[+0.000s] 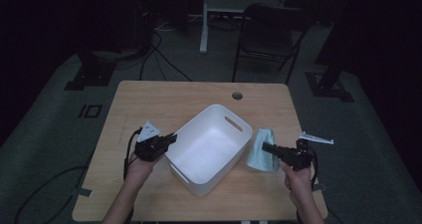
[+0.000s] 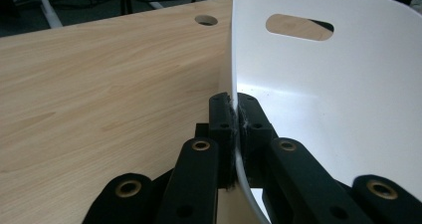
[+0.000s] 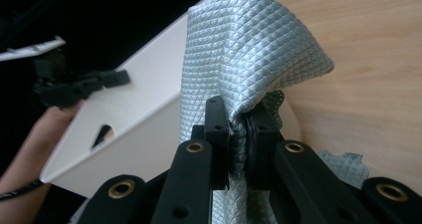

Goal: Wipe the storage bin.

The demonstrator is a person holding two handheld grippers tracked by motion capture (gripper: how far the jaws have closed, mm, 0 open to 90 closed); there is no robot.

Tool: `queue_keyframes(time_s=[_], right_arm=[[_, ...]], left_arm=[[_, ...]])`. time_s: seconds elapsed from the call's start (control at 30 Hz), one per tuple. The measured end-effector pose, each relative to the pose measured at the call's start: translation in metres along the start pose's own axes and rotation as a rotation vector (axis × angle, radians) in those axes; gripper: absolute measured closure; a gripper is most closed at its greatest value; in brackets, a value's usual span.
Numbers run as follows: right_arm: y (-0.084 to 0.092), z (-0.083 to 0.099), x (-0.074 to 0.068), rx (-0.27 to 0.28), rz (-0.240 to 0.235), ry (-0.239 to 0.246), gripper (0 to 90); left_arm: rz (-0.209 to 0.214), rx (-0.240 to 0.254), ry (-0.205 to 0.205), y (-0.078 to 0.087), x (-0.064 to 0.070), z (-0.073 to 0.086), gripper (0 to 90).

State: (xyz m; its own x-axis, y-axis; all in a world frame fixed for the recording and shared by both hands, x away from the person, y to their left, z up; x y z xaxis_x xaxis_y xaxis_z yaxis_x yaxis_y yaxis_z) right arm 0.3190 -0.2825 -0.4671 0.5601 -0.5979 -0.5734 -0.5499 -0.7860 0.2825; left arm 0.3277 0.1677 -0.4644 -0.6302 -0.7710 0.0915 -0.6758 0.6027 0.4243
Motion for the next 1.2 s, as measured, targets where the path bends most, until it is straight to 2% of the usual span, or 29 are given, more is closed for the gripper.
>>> queue_keyframes(time_s=[0.07,0.27,0.47,0.77,1.03,1.2], right_arm=[[-0.008,-0.002,0.000,-0.007,-0.014,-0.001,83.0],[-0.031,-0.001,-0.001,-0.034,0.009,0.000,83.0],[-0.038,0.003,0.005,-0.038,0.028,-0.014,83.0],[-0.049,0.010,0.012,-0.063,0.086,-0.023,83.3],[-0.064,0.027,0.031,-0.117,0.147,-0.061,83.3],[-0.072,0.035,0.041,-0.149,0.165,-0.096,83.4]], left_arm=[[0.000,-0.002,0.002,0.000,0.000,0.000,87.1],[0.026,0.004,0.002,0.000,0.000,0.001,86.9],[0.034,0.007,-0.010,0.000,0.000,0.001,86.9],[0.023,0.006,-0.013,0.000,0.002,0.001,86.8],[0.012,0.008,-0.008,-0.001,0.006,0.002,86.6],[0.003,0.009,-0.003,-0.001,0.007,0.002,86.6]])
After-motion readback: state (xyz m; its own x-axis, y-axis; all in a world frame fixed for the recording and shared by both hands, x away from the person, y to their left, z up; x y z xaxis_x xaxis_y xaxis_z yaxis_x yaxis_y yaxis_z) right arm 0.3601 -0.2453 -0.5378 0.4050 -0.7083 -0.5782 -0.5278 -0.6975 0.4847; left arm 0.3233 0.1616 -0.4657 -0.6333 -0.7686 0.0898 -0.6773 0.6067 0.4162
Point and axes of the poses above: each handheld gripper's, and its own axes: y roughly backward along the jaws, z roughly out of its underside, x roughly to its right, the point moved 1 cm from there along -y, roughly forward along the jaws, and after that the axes turned 2 degrees about x, right-handed, at the moved point
